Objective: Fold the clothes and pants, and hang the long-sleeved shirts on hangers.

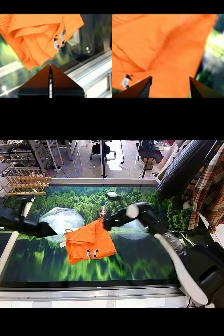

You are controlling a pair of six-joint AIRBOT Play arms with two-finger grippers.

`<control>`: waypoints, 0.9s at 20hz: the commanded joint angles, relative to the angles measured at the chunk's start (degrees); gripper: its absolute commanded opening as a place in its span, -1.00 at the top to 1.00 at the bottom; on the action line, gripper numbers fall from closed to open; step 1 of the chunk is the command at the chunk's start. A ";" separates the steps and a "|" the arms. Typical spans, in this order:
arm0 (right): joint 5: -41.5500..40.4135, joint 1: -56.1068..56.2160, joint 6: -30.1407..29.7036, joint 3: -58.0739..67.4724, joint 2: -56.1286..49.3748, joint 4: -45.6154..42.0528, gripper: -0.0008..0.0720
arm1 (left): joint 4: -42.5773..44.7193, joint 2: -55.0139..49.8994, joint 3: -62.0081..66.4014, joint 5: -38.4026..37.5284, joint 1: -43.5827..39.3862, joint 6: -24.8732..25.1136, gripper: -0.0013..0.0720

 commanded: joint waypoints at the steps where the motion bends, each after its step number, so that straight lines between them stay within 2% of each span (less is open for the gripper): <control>1: 4.74 -11.45 -6.34 -7.89 0.46 19.26 -0.50 | 0.11 -5.46 -3.06 -6.16 -7.04 0.66 0.93; 3: 2.62 -13.44 -10.45 -13.11 -1.03 25.20 -0.51 | 0.92 -10.97 -3.78 -8.68 -10.58 0.63 0.93; 6: 1.86 -13.66 -13.18 -13.51 -7.52 30.21 -0.52 | 1.75 -19.80 -3.78 -8.94 -12.61 0.42 0.93; 7: 1.60 -13.68 -14.14 -12.76 -10.01 32.22 -0.63 | 1.79 -22.51 -3.78 -8.94 -12.74 0.15 0.93; 8: 1.60 -13.68 -14.14 -11.47 -12.76 33.59 -0.83 | 1.77 -24.59 -3.78 -8.83 -12.39 0.15 0.93; 10: 2.36 -13.66 -14.10 -7.85 -17.49 35.78 -0.86 | 1.77 -27.19 -3.78 -8.46 -11.67 -0.02 0.93; 11: 3.48 -13.62 -14.10 -5.62 -19.54 37.42 -0.95 | 1.86 -27.56 -3.78 -8.52 -11.43 0.00 0.93; 13: 6.19 -13.25 -13.51 -0.31 -23.71 38.56 -0.95 | 1.81 -27.63 -3.76 -8.50 -11.21 -0.02 0.93; 16: 9.20 -12.07 -7.63 6.05 -28.92 38.14 -0.95 | 1.75 -27.63 -3.76 -8.11 -11.19 -0.02 0.93; 18: 12.44 -9.94 -6.21 9.35 -31.34 38.18 -0.95 | 1.73 -27.61 -3.76 -6.54 -11.19 -0.02 0.93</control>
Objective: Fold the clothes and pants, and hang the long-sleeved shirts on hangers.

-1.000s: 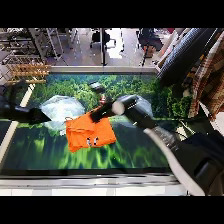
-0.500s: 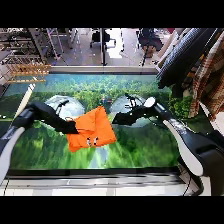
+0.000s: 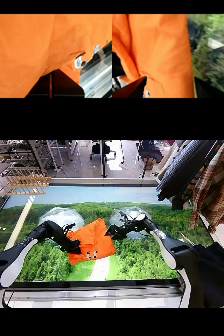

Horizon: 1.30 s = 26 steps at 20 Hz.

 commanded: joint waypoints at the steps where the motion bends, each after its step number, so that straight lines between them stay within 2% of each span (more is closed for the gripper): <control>1: 5.27 3.15 3.89 6.25 -5.03 0.72 -0.94 | 0.13 -0.37 -0.02 2.10 0.04 0.02 0.93; 2: 5.64 4.59 4.59 7.45 -5.70 0.79 -0.70 | 0.13 -0.37 -0.02 2.16 0.04 0.02 0.93; 5: 5.55 7.50 0.94 11.17 -5.92 1.18 0.75 | 0.17 0.39 0.04 2.36 0.24 0.04 0.94; 6: 6.25 7.54 1.09 13.09 -5.75 1.20 0.94 | 0.11 1.49 0.09 3.45 0.59 0.07 0.93; 11: 8.07 2.84 4.94 14.43 4.96 0.90 0.95 | 0.20 15.19 0.09 14.69 3.30 2.21 0.93; 14: 8.74 -5.03 8.20 11.93 15.50 0.20 0.95 | 2.05 26.03 0.00 21.09 4.87 3.26 0.93; 16: 11.45 -12.81 11.54 11.56 22.97 -1.60 0.95 | 5.86 32.46 0.00 21.90 5.44 3.26 0.93; 20: 18.71 -35.63 18.86 11.56 37.81 -8.07 0.95 | 11.34 42.01 -0.04 21.88 5.70 3.23 0.93; 23: 31.74 -56.70 20.39 11.17 45.16 -17.73 0.95 | 11.32 44.72 -0.04 21.46 5.70 3.23 0.93; 26: 32.00 -75.32 20.09 0.20 53.29 -25.51 0.95 | 11.34 44.37 -0.04 19.15 5.70 3.23 0.93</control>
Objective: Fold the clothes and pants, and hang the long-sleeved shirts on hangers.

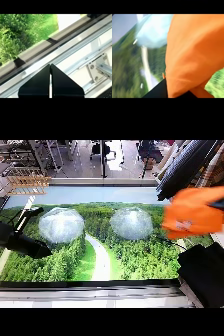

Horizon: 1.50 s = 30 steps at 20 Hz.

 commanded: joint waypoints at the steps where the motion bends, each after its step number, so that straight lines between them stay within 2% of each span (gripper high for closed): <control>1: 5.14 -22.75 0.31 -12.46 10.23 -11.04 0.95 | 0.81 0.81 -0.04 -2.56 0.07 0.07 0.93; 4: 5.29 -34.86 -6.80 -31.41 17.55 -23.19 0.95 | 0.79 -0.81 -0.04 -3.72 0.07 0.44 0.93; 6: 3.87 -39.19 -6.84 -43.78 19.56 -37.35 0.95 | 0.79 -2.05 -0.07 -5.01 0.07 0.44 0.93; 7: -0.17 -40.76 -6.32 -48.78 19.47 -42.25 0.95 | 0.81 -2.73 -0.07 -5.11 0.07 0.44 0.93; 9: -14.21 -41.79 -6.10 -54.69 18.93 -42.51 0.92 | 0.79 -3.80 -0.07 -5.11 0.07 0.44 0.93; 10: -20.20 -41.48 -7.08 -55.41 18.60 -40.19 0.49 | 0.79 -4.31 -0.07 -5.11 0.07 0.44 0.93; 11: -25.29 -40.76 -9.75 -54.86 18.49 -37.44 -0.17 | 0.79 -4.76 -0.07 -5.09 0.07 0.42 0.93; 12: -28.41 -39.58 -13.57 -53.44 18.62 -35.58 -0.67 | 0.76 -5.16 -0.07 -5.09 0.04 0.39 0.93; 13: -30.14 -37.75 -16.98 -50.75 18.62 -34.64 -0.84 | 0.76 -5.42 -0.07 -5.09 0.04 0.28 0.93; 17: -31.85 -24.46 -25.90 -35.28 18.56 -32.87 -0.83 | 0.83 -5.77 -0.07 -5.11 -0.04 0.24 0.93; 19: -32.06 -13.77 -26.34 -30.01 18.58 -26.71 -0.83 | 2.60 -5.77 -0.07 -5.14 -0.02 0.24 0.93; 21: -32.26 -1.51 -26.32 -29.49 18.45 -18.73 -0.77 | 8.41 -5.77 -0.02 -6.29 -0.02 -0.74 0.93; 23: -32.22 12.02 -26.25 -31.45 17.59 -16.33 -0.77 | 20.39 -5.68 0.15 -11.19 0.00 -8.20 0.93; 25: -32.61 25.05 -26.25 -34.91 15.93 -17.55 -0.76 | 32.24 -5.11 0.15 -19.19 0.00 -18.18 0.93; 26: -34.12 30.77 -26.25 -36.74 14.67 -19.15 -0.76 | 35.17 -4.81 0.15 -23.56 -0.02 -20.81 0.93; 28: -38.97 39.01 -26.21 -39.71 11.50 -22.69 -0.76 | 35.58 -4.81 0.15 -30.05 -0.04 -23.76 0.93; 30: -43.69 43.41 -26.12 -40.48 7.48 -24.06 -0.76 | 35.54 -5.18 0.13 -30.86 -0.28 -23.80 0.93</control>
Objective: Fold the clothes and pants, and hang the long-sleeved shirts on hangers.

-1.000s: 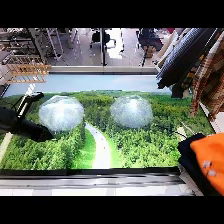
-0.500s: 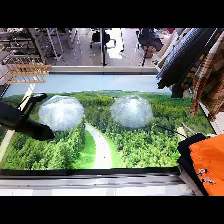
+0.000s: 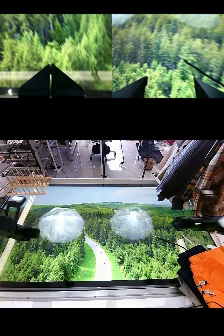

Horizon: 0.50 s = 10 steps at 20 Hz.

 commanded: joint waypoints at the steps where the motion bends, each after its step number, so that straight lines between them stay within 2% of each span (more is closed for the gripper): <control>1: -9.31 11.26 0.24 -2.21 -6.19 -2.34 -0.74 | 5.09 -0.26 0.04 -6.62 -0.17 -4.83 0.93; 2: -12.74 11.82 1.31 -2.21 -7.72 -2.32 -0.49 | 5.09 -0.33 0.02 -6.62 -0.17 -4.83 0.93; 3: -15.78 12.11 1.36 -2.21 -8.68 -2.27 0.16 | 5.09 -0.31 0.02 -6.62 -0.17 -4.83 0.93; 4: -19.12 12.15 1.40 -2.21 -9.16 -2.21 0.97 | 5.09 -0.31 0.02 -6.64 -0.17 -4.83 0.93; 8: -33.27 12.15 1.42 -1.46 -8.98 -2.03 0.94 | 5.09 -0.31 0.02 -6.62 -0.17 -4.83 0.93; 10: -37.83 12.15 1.40 -1.18 -8.98 -2.03 0.94 | 5.09 -0.31 0.02 -6.62 -0.17 -4.83 0.93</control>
